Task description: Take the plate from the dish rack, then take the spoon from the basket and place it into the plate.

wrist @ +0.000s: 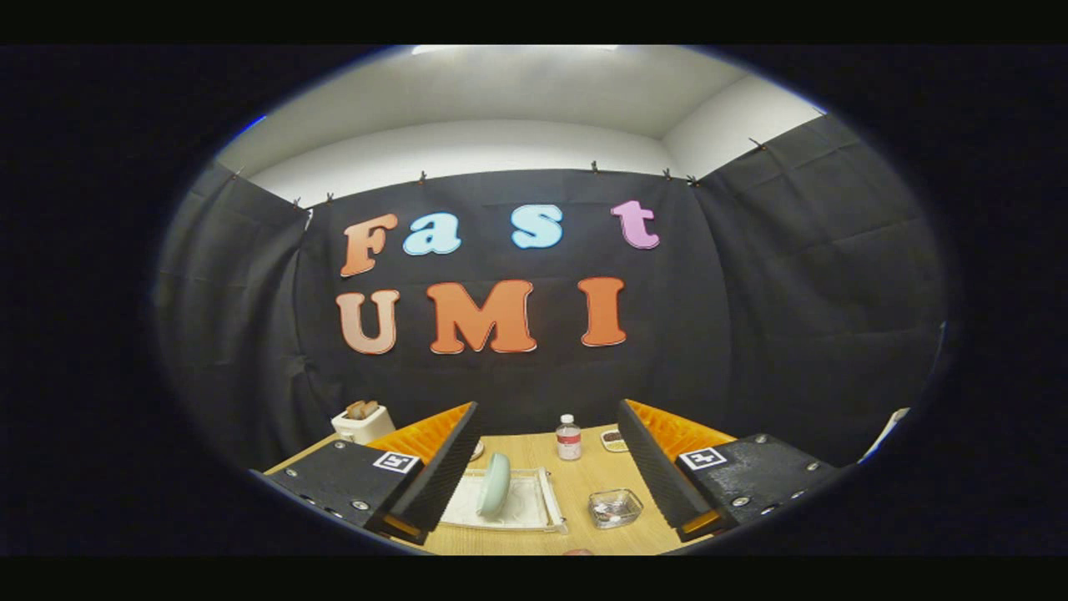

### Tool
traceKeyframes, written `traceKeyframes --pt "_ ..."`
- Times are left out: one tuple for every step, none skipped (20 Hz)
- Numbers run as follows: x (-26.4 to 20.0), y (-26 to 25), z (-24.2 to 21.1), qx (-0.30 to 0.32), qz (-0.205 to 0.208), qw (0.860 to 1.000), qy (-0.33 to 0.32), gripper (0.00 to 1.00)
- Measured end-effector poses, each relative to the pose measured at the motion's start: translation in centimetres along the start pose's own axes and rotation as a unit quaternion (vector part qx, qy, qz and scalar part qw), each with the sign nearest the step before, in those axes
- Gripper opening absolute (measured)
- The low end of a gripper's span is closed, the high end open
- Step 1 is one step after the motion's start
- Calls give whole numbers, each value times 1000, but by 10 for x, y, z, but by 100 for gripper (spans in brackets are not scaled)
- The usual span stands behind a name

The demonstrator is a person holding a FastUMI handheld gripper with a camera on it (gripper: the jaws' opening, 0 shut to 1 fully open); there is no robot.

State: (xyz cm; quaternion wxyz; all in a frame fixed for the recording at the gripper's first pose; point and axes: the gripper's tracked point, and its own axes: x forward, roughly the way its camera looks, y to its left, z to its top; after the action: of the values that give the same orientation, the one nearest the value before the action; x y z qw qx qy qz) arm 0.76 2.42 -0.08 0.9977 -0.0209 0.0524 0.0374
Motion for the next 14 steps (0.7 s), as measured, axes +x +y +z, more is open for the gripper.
traceKeyframes --pt "1 0 -4 0 -1 1000 7 97" --pt "3 0 -8 -1 -1 1000 16 97" --pt "4 0 -13 -4 -1 1000 23 97" --pt "7 -1 -18 -10 -4 999 32 97" --pt "10 -1 -24 -16 -7 999 41 97" --pt "12 1 -30 -20 -6 999 50 97" --pt "16 5 -35 -22 -3 998 59 97" --pt "19 11 -42 -21 6 998 67 97" --pt "23 17 -48 -22 15 997 75 97" --pt "29 21 -56 -25 21 996 86 97" --pt "34 26 -66 -29 26 994 99 97" --pt "40 31 -74 -34 31 993 111 97" --pt "47 38 -83 -38 38 991 123 97" --pt "53 46 -93 -42 46 989 135 97"
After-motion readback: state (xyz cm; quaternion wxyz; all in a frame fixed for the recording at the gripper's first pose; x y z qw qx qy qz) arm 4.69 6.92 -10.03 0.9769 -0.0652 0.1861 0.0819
